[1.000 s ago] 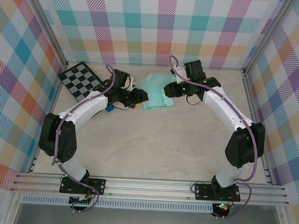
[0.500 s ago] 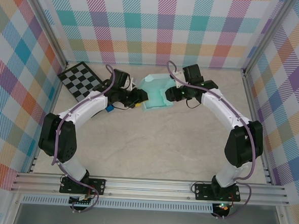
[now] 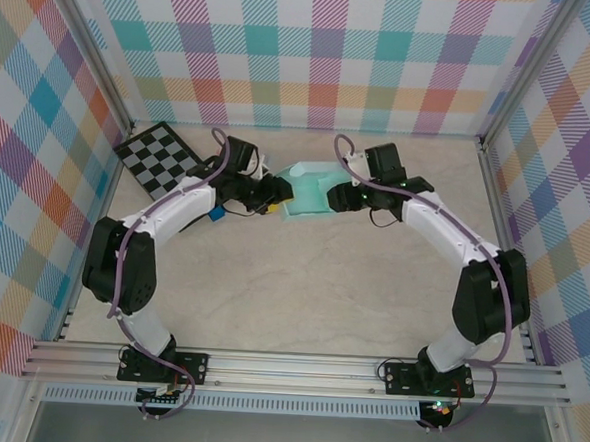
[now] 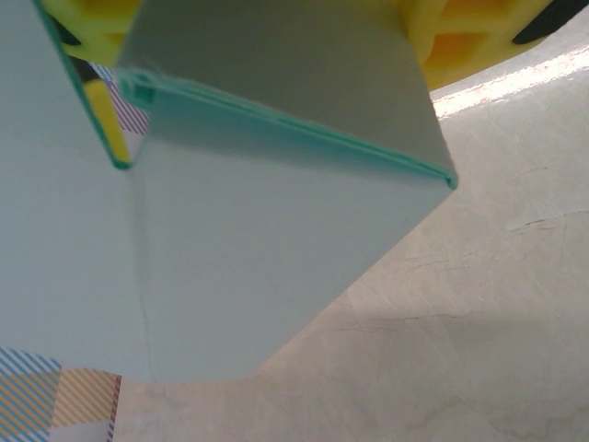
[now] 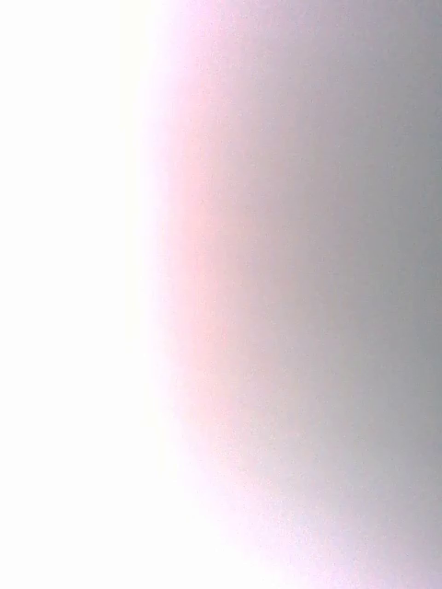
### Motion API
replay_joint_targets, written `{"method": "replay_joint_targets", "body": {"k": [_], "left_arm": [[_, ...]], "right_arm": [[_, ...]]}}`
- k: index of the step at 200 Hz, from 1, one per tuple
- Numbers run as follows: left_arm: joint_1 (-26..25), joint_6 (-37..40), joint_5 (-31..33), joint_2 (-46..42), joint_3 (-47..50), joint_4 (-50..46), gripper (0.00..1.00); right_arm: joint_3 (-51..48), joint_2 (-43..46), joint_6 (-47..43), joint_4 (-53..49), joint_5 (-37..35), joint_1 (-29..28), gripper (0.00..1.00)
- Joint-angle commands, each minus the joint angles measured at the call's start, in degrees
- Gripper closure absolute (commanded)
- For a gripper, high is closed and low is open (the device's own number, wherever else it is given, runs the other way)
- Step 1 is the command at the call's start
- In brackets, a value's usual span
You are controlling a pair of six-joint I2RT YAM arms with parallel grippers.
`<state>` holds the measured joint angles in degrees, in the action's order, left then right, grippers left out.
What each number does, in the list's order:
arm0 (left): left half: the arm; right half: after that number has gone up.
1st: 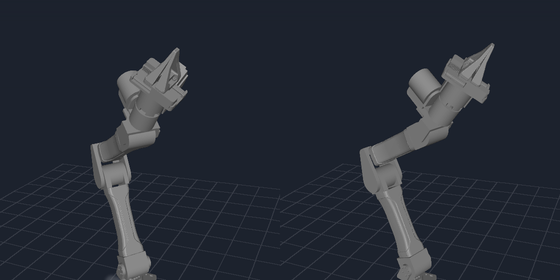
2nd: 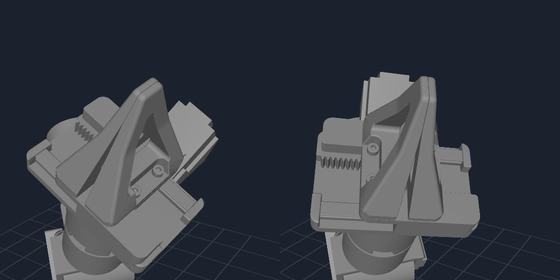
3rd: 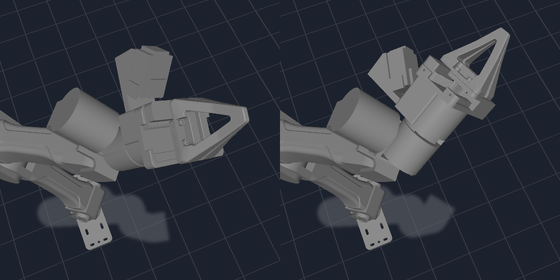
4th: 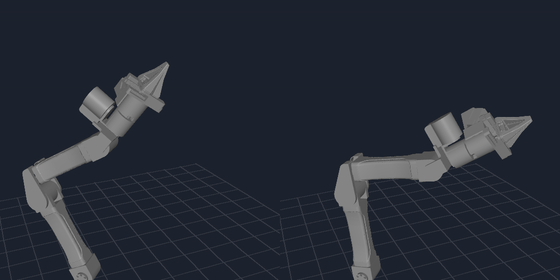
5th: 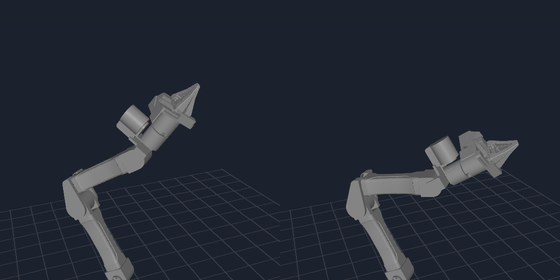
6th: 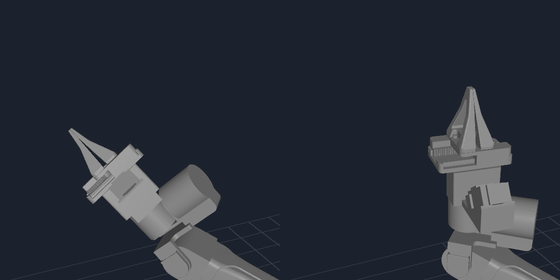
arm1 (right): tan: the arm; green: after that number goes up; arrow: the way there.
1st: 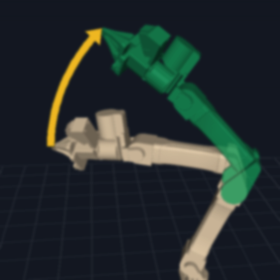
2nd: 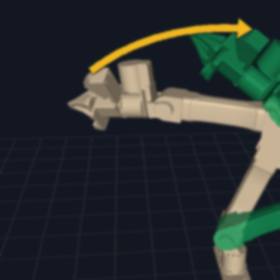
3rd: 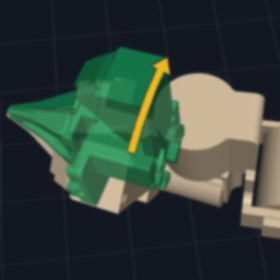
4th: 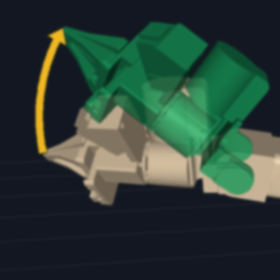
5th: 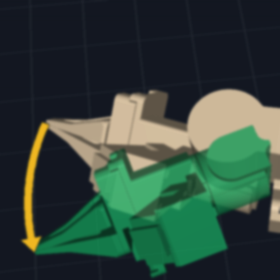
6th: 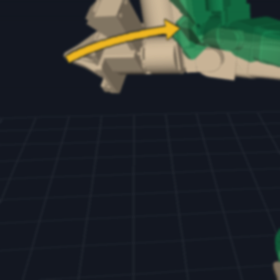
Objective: Fold the paper box
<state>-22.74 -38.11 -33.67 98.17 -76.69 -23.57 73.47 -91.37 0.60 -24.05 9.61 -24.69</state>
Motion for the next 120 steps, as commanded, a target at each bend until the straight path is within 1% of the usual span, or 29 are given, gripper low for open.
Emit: {"method": "replay_joint_targets", "body": {"k": [1, 16, 43, 51, 62, 68, 85, 98, 112, 120], "left_arm": [[0.3, 0.1, -2.4, 0.8, -2.1, -0.6, 0.63], [0.3, -0.3, -2.9, 1.2, -2.6, -0.8, 0.63], [0.5, -0.7, -3.5, 1.3, -3.5, -0.9, 0.63], [0.6, -0.8, -3.7, 1.2, -3.9, -1.0, 0.63], [0.6, -0.8, -4.1, 1.1, -4.2, -1.2, 0.63], [0.7, -0.8, -4.1, 0.9, -4.4, -1.3, 0.63], [0.7, -0.6, -4.7, 0.5, -4.7, -1.5, 0.63], [0.7, -0.3, -4.9, 0.2, -4.8, -1.5, 0.63], [0.7, 0.0, -4.8, 0.0, -4.6, -1.6, 0.63], [0.7, 0.2, -4.8, -0.2, -4.5, -1.4, 0.63]], "right_arm": [[-2.6, 5.2, 0.5, 4.9, 2.3, 0.1, 0.41], [-3.8, 6.9, -0.5, 4.9, 3.7, 0.1, 0.41], [-7.4, 8.7, -4.4, 5.1, 11.2, 0.1, 0.43], [-7.2, 8.1, -5.6, 3.5, 13.3, 0.0, 0.46], [-6.2, 6.7, -8.8, 0.7, 16.0, -0.2, 0.54], [-5.6, 6.0, -9.6, -0.4, 16.4, -0.4, 0.56], [-4.3, 4.3, -10.5, -1.7, 14.0, -0.6, 0.59], [-3.0, 3.2, -10.4, -2.4, 9.8, -0.6, 0.59], [-0.1, 1.0, -10.8, -4.9, 5.9, -0.5, 0.57], [1.6, -0.2, -10.4, -5.8, 3.4, -0.4, 0.54]]}}
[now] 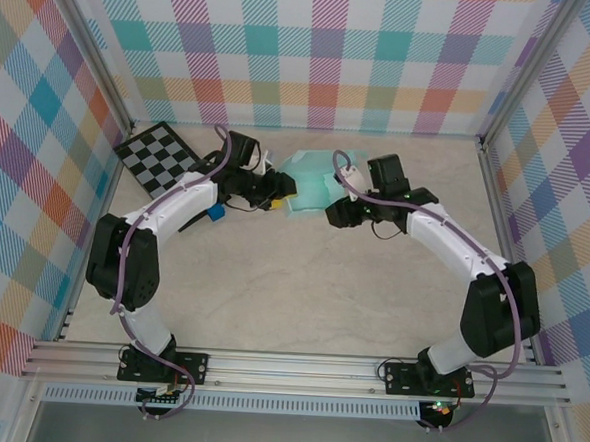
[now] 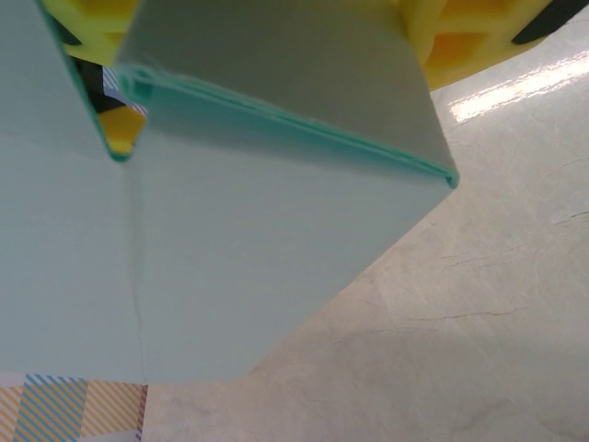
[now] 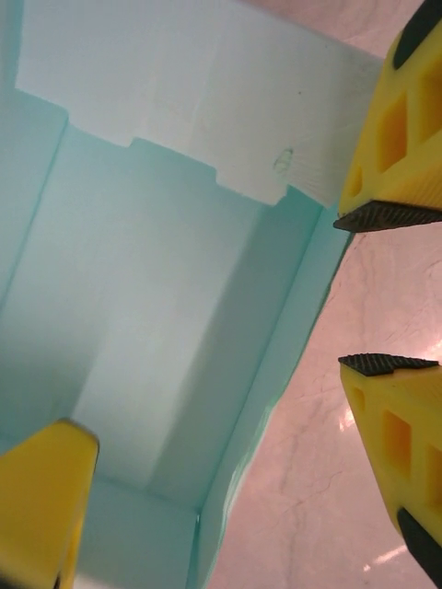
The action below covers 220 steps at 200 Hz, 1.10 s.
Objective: Fold the paper box
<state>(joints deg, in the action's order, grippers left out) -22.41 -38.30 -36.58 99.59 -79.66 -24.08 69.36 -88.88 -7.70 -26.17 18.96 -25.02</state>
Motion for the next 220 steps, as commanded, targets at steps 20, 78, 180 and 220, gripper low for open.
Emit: {"method": "replay_joint_targets", "body": {"k": [20, 78, 180, 220], "left_arm": [[0.4, 1.2, -1.7, -1.8, -1.3, -1.0, 0.63], [0.4, 3.5, 0.2, -2.7, -0.9, -2.4, 0.64], [0.4, 2.4, -1.7, -4.5, -0.1, 0.5, 0.64], [0.4, 1.9, -1.1, -3.8, -0.7, -0.8, 0.64]], "right_arm": [[7.9, -3.9, 0.4, -3.5, -6.2, 0.5, 0.52], [14.0, -3.7, 5.8, -7.6, -1.6, 2.2, 0.48], [13.9, -9.3, 7.7, -6.9, -8.8, 3.0, 0.53], [8.6, -5.2, 6.3, 0.8, -6.6, 2.9, 0.49]]}}
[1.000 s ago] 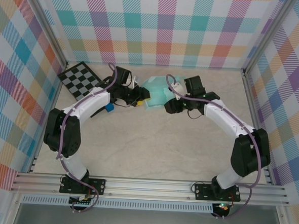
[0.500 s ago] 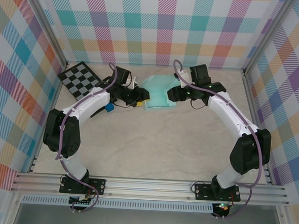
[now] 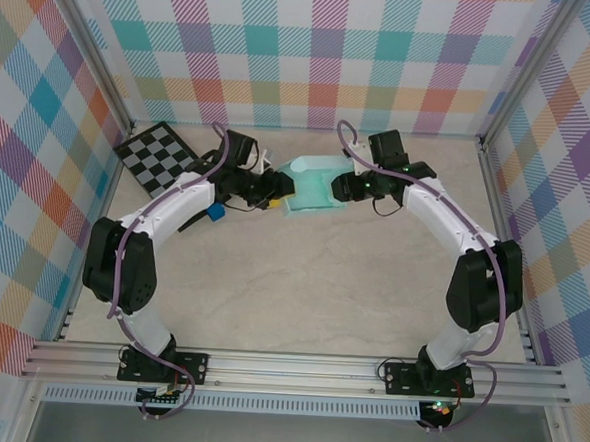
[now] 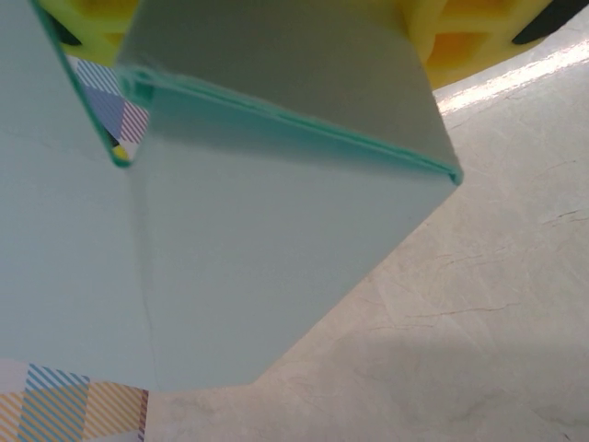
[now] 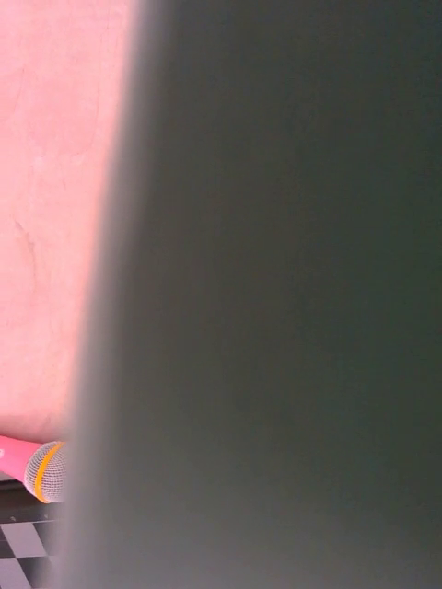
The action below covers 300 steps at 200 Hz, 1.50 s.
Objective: Fold the paper box
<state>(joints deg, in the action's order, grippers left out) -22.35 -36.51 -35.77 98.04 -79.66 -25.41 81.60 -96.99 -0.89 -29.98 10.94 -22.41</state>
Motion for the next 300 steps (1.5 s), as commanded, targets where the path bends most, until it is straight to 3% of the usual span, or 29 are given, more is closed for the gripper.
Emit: {"method": "replay_joint_targets", "body": {"k": [1, 29, 55, 79, 105, 142, 216, 259, 300], "left_arm": [[0.3, 0.1, -1.9, -2.2, -0.8, 0.5, 0.64], [0.4, -0.5, -1.6, -1.3, -1.1, -0.1, 0.64], [0.6, -1.4, -2.2, -0.3, -1.6, -0.3, 0.65], [0.6, -1.9, -2.9, 0.0, -2.4, -0.6, 0.64], [0.7, -1.5, -3.3, -0.8, -2.8, -0.6, 0.64], [0.6, -0.5, -3.0, -2.2, -2.6, -0.2, 0.64], [0.7, 2.5, -2.5, -3.7, -2.1, -0.7, 0.64], [0.7, 3.0, -1.8, -4.2, -1.6, -0.8, 0.65], [0.7, 3.2, -1.9, -4.2, -1.5, -0.3, 0.65]], "right_arm": [[-3.7, 3.0, -0.5, 4.7, 1.6, 0.3, 0.49], [-7.6, 9.1, -0.5, 8.7, 6.7, 0.3, 0.47], [-11.7, 14.9, -7.1, 10.4, 13.8, 0.2, 0.46], [-9.7, 14.3, -15.2, 1.7, 18.1, -0.6, 0.48], [-6.5, 10.6, -17.7, -5.7, 15.6, -1.2, 0.49], [-3.8, 7.2, -13.4, -7.0, 3.6, -0.3, 0.48], [3.1, 3.0, -7.1, -10.0, 9.2, 1.8, 0.46], [7.2, 1.9, -6.6, -13.6, 18.0, 2.3, 0.43], [5.9, 3.8, -2.9, -12.8, 25.7, 6.5, 0.44]]}}
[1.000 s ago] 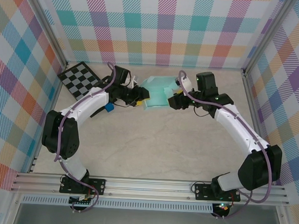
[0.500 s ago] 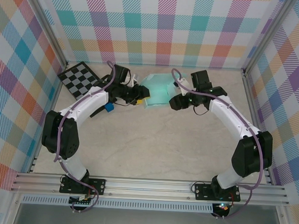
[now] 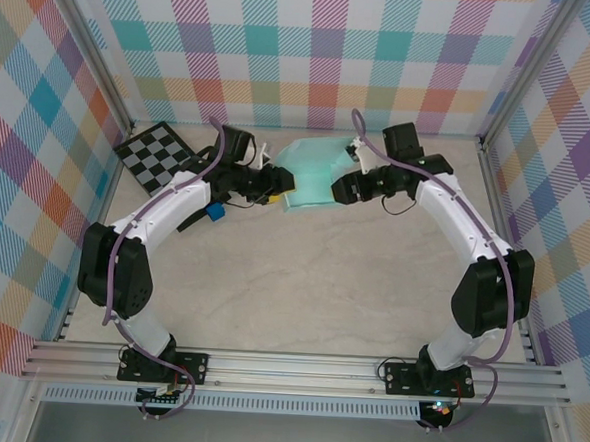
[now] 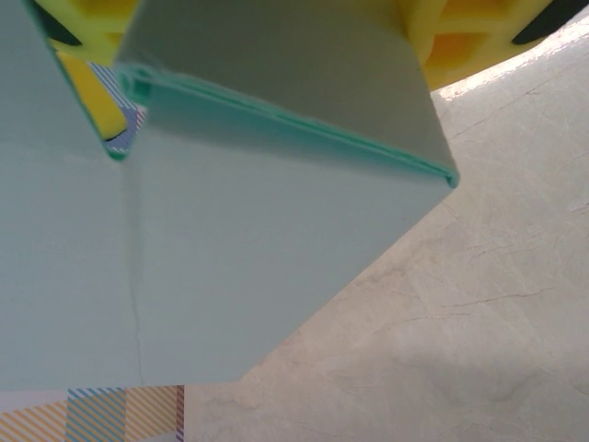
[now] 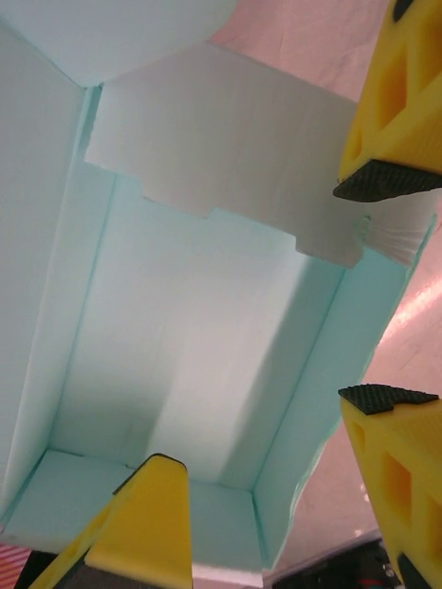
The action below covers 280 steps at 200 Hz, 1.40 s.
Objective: Fold the paper box
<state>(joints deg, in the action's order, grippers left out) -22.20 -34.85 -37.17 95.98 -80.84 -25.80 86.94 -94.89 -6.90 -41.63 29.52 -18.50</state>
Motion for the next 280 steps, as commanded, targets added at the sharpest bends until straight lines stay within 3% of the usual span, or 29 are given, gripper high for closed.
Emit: {"method": "replay_joint_targets", "body": {"k": [1, 78, 150, 229, 280], "left_arm": [[0.6, 1.6, -0.5, -2.1, -0.3, 0.1, 0.65], [0.6, 1.5, -1.2, -2.7, 0.1, 1.2, 0.65], [0.6, 1.1, -1.9, -3.1, 0.2, 2.2, 0.65], [0.6, 0.7, -2.2, -3.4, 1.2, 3.7, 0.66], [0.6, 0.7, -1.3, -3.4, 1.9, 3.9, 0.66]], "right_arm": [[0.6, 1.7, 3.2, -1.1, 7.2, 2.7, 0.44], [-1.2, 0.5, 7.2, 1.3, 1.2, 4.0, 0.48], [-1.4, -2.0, 7.3, 3.2, 1.2, 3.3, 0.57], [-0.2, -5.3, 8.7, 4.9, 1.2, 1.1, 0.56], [1.3, -7.4, 9.9, 4.9, 0.0, -1.7, 0.66]]}}
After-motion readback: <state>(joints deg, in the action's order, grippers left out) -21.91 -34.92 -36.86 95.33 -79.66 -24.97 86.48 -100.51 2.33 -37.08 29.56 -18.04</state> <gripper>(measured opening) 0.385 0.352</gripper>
